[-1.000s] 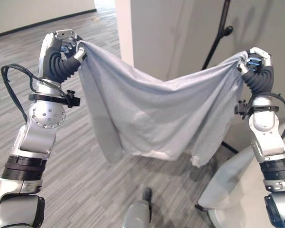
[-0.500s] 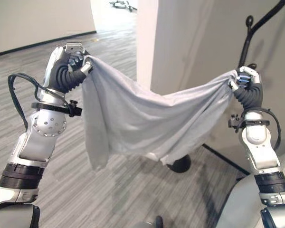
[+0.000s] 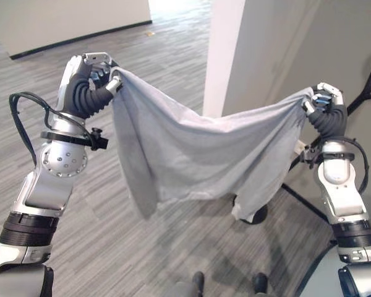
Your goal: Hang the clothes on the sofa on the clothes rack.
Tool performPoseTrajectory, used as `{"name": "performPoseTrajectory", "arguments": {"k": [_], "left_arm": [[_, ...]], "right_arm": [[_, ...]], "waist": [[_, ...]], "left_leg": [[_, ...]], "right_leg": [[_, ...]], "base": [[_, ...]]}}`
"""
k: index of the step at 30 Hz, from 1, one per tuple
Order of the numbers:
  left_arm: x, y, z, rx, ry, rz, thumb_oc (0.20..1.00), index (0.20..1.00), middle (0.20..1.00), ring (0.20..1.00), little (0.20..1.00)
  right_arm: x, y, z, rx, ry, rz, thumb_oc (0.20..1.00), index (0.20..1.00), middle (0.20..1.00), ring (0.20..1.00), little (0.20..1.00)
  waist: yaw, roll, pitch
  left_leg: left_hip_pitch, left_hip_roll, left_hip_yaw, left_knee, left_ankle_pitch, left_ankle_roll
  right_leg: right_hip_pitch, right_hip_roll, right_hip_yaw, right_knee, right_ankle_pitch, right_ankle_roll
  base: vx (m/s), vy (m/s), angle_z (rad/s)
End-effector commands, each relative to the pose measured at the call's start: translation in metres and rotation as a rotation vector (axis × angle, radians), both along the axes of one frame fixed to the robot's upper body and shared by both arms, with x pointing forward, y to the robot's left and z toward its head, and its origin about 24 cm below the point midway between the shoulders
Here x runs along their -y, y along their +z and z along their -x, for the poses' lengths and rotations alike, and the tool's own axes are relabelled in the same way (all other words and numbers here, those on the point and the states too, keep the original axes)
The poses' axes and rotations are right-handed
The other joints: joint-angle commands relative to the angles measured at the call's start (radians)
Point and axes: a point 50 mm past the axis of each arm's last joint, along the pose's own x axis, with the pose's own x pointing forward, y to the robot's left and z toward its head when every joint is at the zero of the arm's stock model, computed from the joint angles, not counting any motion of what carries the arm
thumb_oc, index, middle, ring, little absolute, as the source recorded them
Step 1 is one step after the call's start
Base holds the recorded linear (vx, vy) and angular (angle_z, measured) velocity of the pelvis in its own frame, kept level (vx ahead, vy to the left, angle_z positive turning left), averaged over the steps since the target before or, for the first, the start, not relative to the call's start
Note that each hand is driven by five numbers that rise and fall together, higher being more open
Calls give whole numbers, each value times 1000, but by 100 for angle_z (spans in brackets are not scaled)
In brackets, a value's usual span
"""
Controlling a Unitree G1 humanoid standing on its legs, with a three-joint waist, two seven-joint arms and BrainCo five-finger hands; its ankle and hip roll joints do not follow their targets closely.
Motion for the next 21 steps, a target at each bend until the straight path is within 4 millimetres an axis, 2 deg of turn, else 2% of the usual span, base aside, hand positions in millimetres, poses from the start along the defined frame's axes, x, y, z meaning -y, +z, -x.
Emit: {"name": "performPoseTrajectory", "arguments": {"k": [1,3,5,7,10,11,12,13,15,16,17,19,21], "left_arm": [[6,14,7,92,-34,-14,200,200,200,200,200],[7,13,6,88,-40,1,200,200,200,200,200],[6,14,6,95,-38,4,200,200,200,200,200],[6,13,6,96,-38,21,200,200,200,200,200],[10,14,4,107,-49,46,200,200,200,200,200],[11,11,3,97,-56,53,200,200,200,200,200],[11,11,4,97,-56,54,200,200,200,200,200],[11,9,4,92,-54,59,200,200,200,200,200],[10,7,4,86,-54,54,200,200,200,200,200],[12,9,6,95,-64,45,200,200,200,200,200],[12,9,6,96,-64,45,200,200,200,200,200],[16,8,5,99,-75,48,200,200,200,200,200],[16,5,6,87,-74,42,200,200,200,200,200]], "right_arm": [[0,36,3,138,37,17,200,200,200,200,200],[0,41,5,152,59,25,200,200,200,200,200],[0,44,5,162,65,25,200,200,200,200,200],[3,46,5,170,63,24,200,200,200,200,200],[9,51,6,185,59,13,200,200,200,200,200],[10,51,7,182,58,12,200,200,200,200,200],[10,51,7,181,58,13,200,200,200,200,200],[8,50,7,179,65,10,200,200,200,200,200],[5,48,5,169,78,10,200,200,200,200,200],[1,48,3,168,86,14,200,200,200,200,200],[1,49,2,168,86,14,200,200,200,200,200],[-1,47,1,160,82,21,200,200,200,200,200],[-2,42,-1,139,76,19,200,200,200,200,200]], "waist": [[3,-17,-89],[-9,-10,-99],[-16,-2,-105],[-18,13,-109],[-30,21,-97],[-30,26,-94],[-30,25,-93],[-24,27,-93],[-16,25,-96],[-8,27,-96],[-7,26,-95],[-8,34,-94],[-14,38,-110]], "left_leg": [[85,236,-7,-223,37,-236],[54,276,-26,-223,72,-269],[41,289,-39,-223,88,-278],[28,310,-52,-223,128,-293],[-5,309,-37,-222,165,-280],[-12,290,-16,-215,162,-259],[-11,288,-15,-214,161,-258],[-7,253,-16,-212,145,-238],[1,161,-14,-214,111,-193],[4,86,-16,-218,86,-159],[4,84,-14,-217,85,-157],[5,48,-18,-214,80,-142],[20,41,-2,-218,79,-142]], "right_leg": [[0,-9,-30,34,-99,74],[15,37,-51,19,-140,73],[19,55,-64,19,-158,67],[32,104,-61,19,-204,45],[52,128,-55,19,-247,24],[68,135,-57,19,-253,14],[69,133,-56,19,-253,15],[70,129,-61,19,-245,17],[64,115,-64,19,-223,25],[48,111,-58,19,-202,23],[48,109,-56,19,-202,24],[38,104,-48,19,-187,23],[42,95,-56,19,-183,26]], "base": [[100,-408,14],[73,-367,35],[46,-238,36],[48,-222,25],[10,-111,7],[33,-72,25],[39,-40,27],[20,8,22],[8,51,15],[-9,81,-1],[-15,120,-11],[4,140,-9],[69,212,-3]]}}
